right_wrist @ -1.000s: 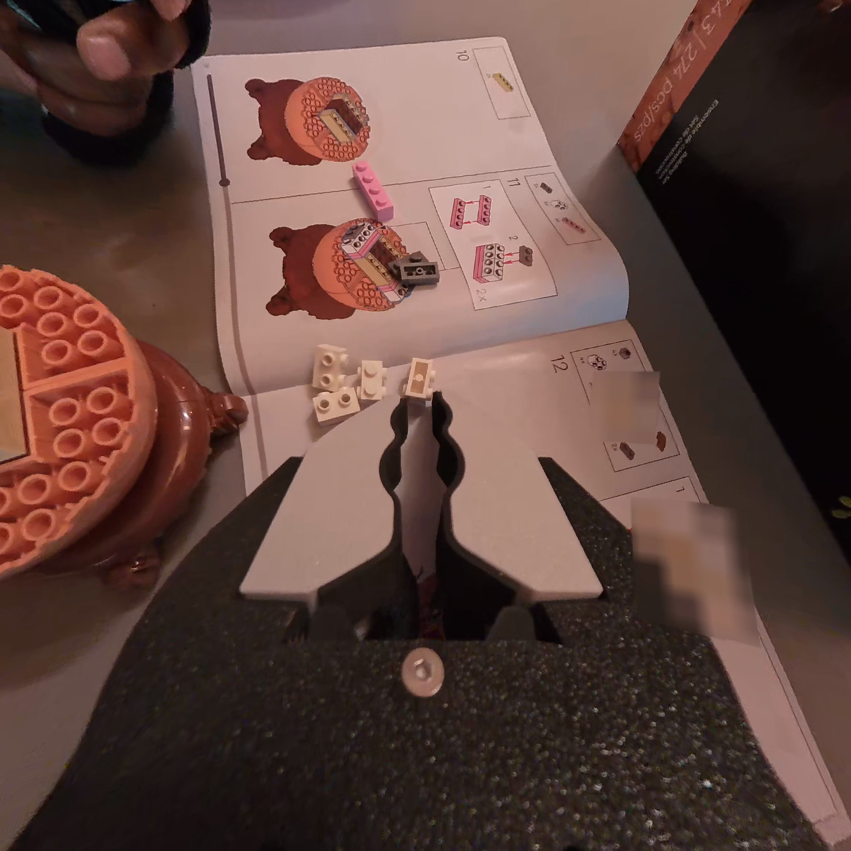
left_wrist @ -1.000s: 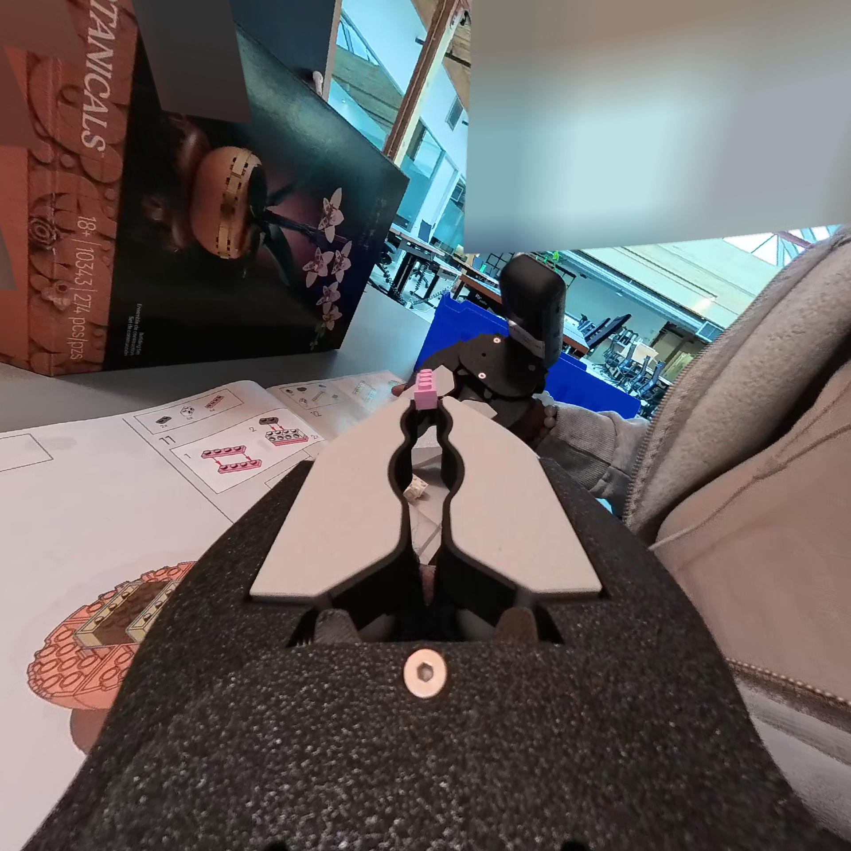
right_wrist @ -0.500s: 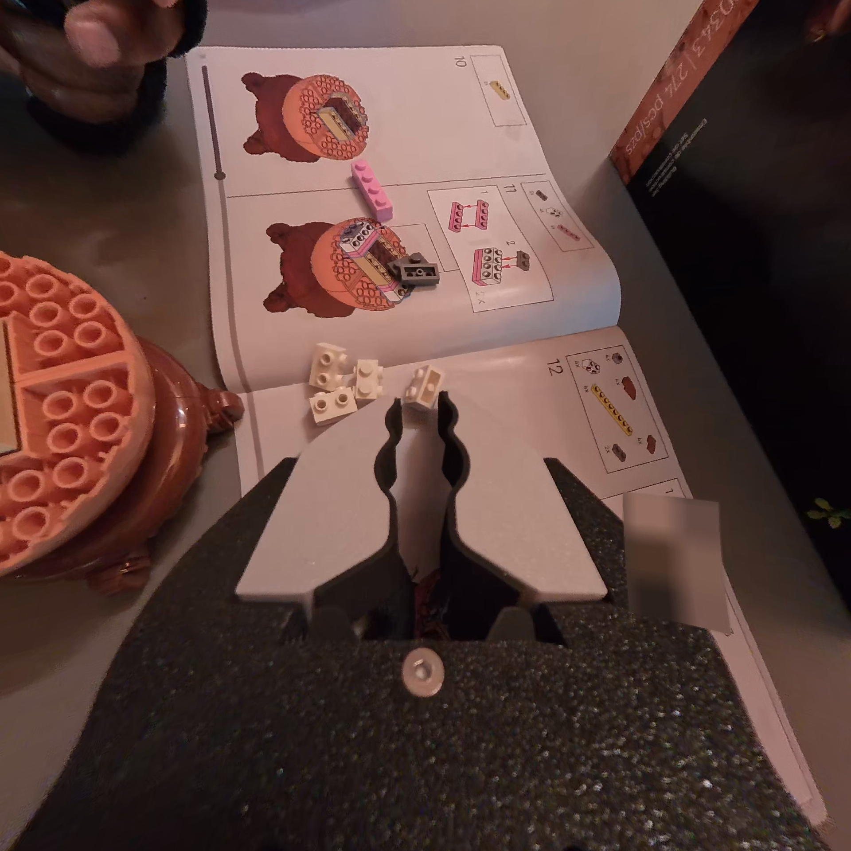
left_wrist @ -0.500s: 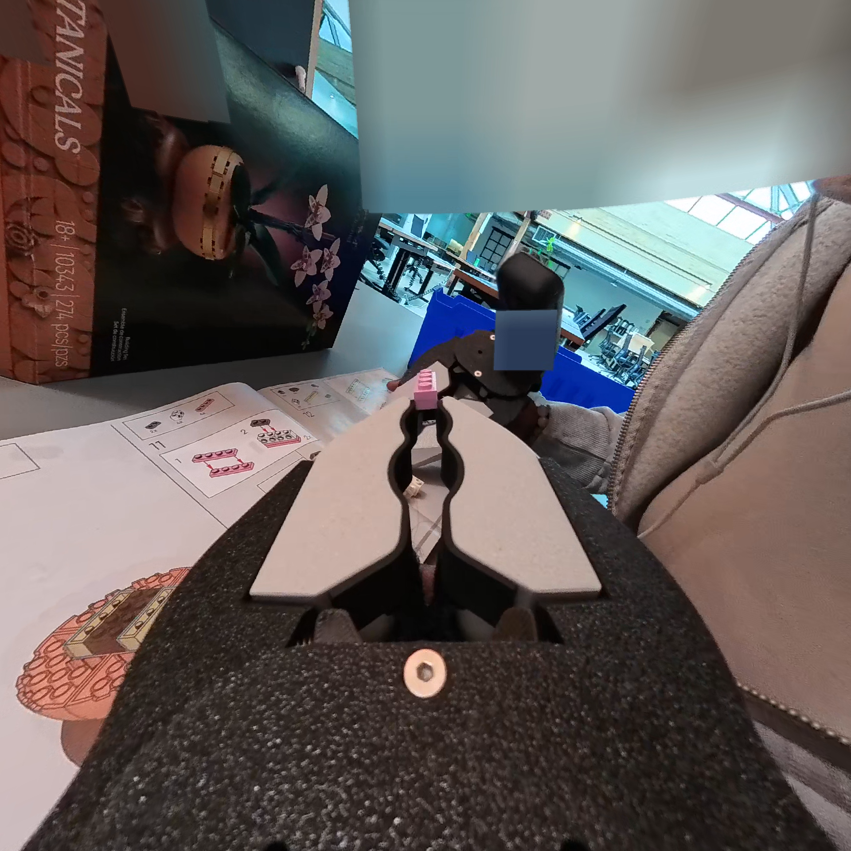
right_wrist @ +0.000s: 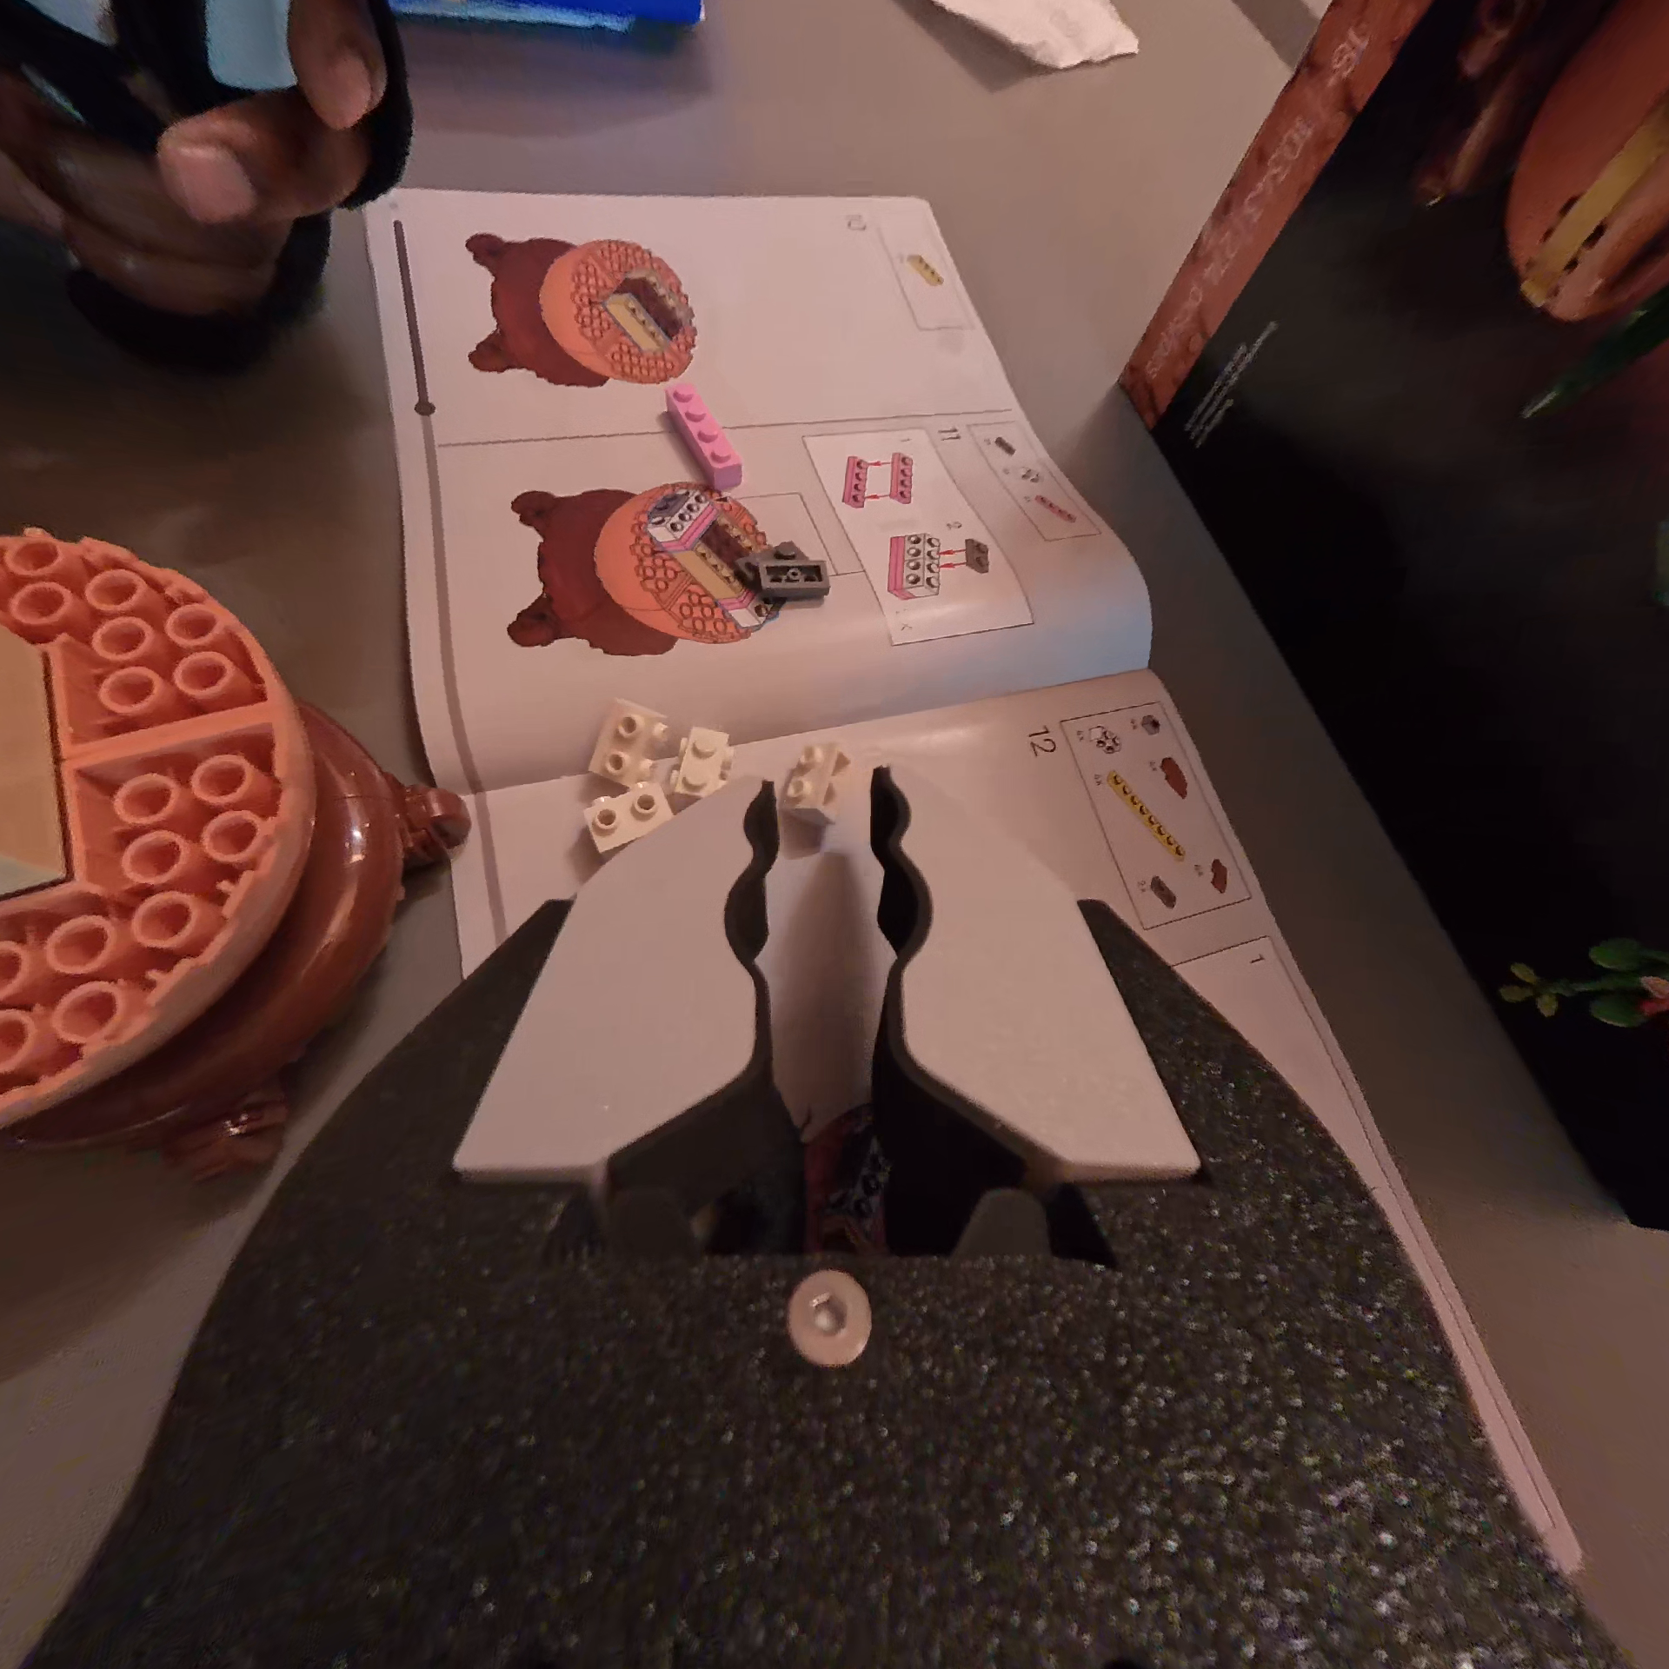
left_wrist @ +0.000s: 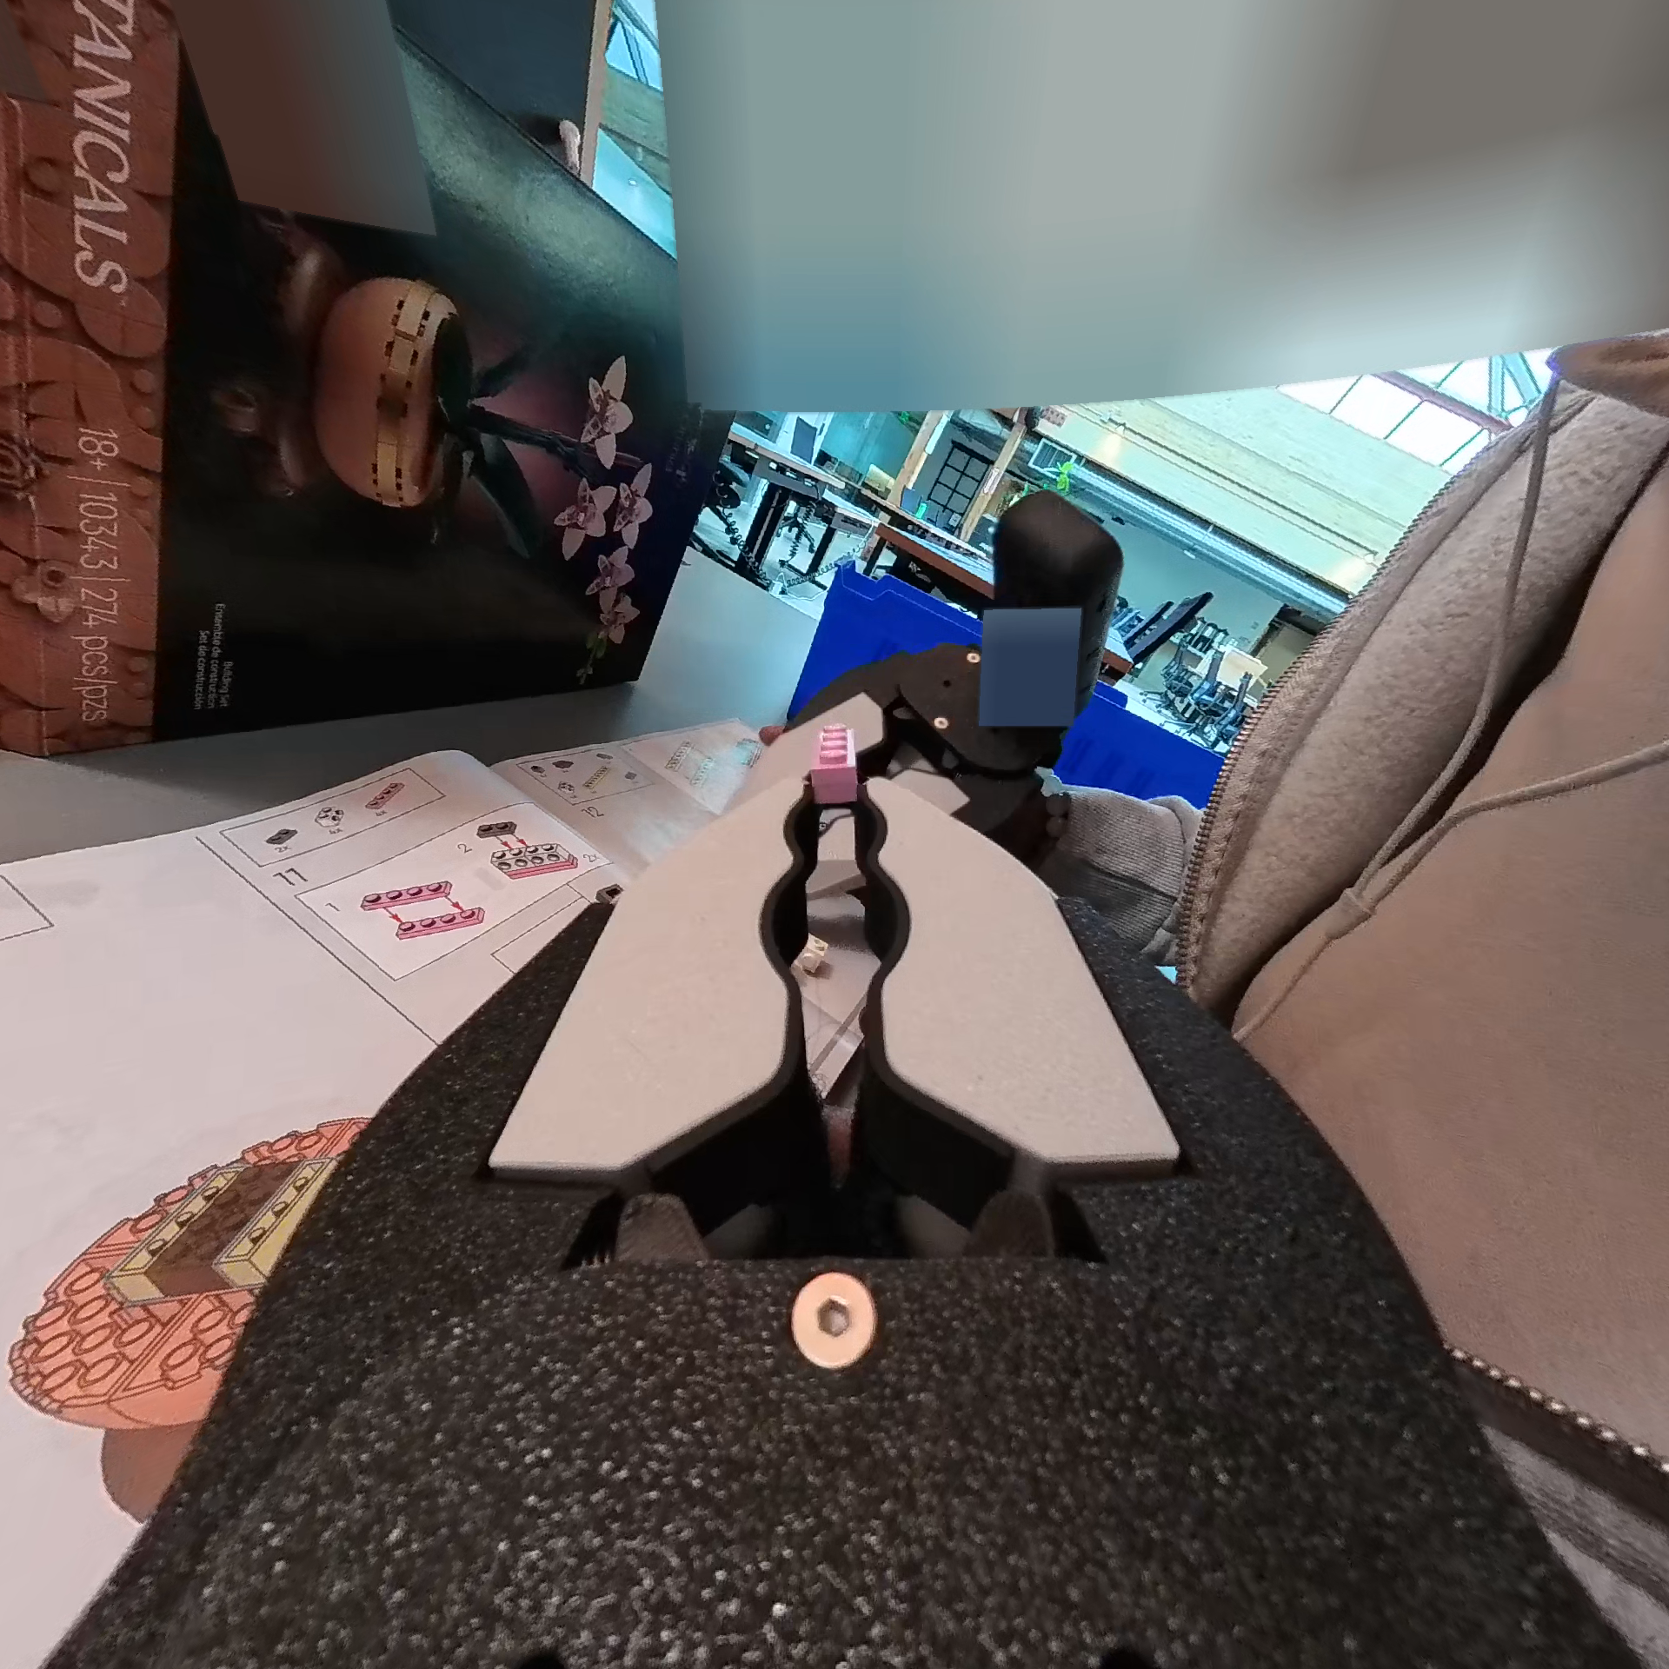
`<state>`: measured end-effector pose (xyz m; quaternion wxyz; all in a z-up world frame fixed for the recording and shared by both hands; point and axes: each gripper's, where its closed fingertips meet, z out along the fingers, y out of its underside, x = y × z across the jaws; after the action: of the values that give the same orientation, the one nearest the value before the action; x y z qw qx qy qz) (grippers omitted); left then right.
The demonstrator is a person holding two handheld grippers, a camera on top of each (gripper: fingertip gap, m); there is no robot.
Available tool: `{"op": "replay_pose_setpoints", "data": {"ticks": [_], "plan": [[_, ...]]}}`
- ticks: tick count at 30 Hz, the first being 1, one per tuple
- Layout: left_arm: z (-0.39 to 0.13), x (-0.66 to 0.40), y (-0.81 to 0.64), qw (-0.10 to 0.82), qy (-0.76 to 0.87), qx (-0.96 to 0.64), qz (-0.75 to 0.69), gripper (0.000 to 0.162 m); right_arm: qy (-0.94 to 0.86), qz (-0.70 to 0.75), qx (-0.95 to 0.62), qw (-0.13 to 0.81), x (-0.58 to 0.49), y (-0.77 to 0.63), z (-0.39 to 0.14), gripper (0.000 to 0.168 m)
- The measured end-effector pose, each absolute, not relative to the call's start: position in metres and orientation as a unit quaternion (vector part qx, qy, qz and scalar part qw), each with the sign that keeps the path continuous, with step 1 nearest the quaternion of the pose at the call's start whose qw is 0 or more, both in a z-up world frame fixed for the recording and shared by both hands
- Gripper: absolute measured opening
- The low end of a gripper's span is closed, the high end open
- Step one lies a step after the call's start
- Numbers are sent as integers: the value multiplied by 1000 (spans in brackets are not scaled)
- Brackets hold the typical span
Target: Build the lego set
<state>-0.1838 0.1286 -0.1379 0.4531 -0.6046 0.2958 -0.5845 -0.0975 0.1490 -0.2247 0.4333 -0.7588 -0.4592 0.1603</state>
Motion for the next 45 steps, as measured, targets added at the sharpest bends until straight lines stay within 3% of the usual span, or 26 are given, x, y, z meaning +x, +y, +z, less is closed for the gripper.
{"op": "replay_pose_setpoints", "data": {"ticks": [24,32,35,40,45], "plan": [[-138,-184,129,453,295,-605,-585,6,-481,129,-763,413,-99,148,-235,8],[-138,-184,128,452,296,-605,-585,6,-430,204,-765,434,-95,151,-218,2],[-138,-183,129,451,296,-606,-585,6,-422,231,-765,428,-95,152,-215,5],[-139,-183,129,448,296,-607,-586,6,-486,187,-755,400,-93,154,-220,26],[-139,-183,129,447,296,-606,-587,6,-558,196,-726,351,-99,157,-209,28]]}}
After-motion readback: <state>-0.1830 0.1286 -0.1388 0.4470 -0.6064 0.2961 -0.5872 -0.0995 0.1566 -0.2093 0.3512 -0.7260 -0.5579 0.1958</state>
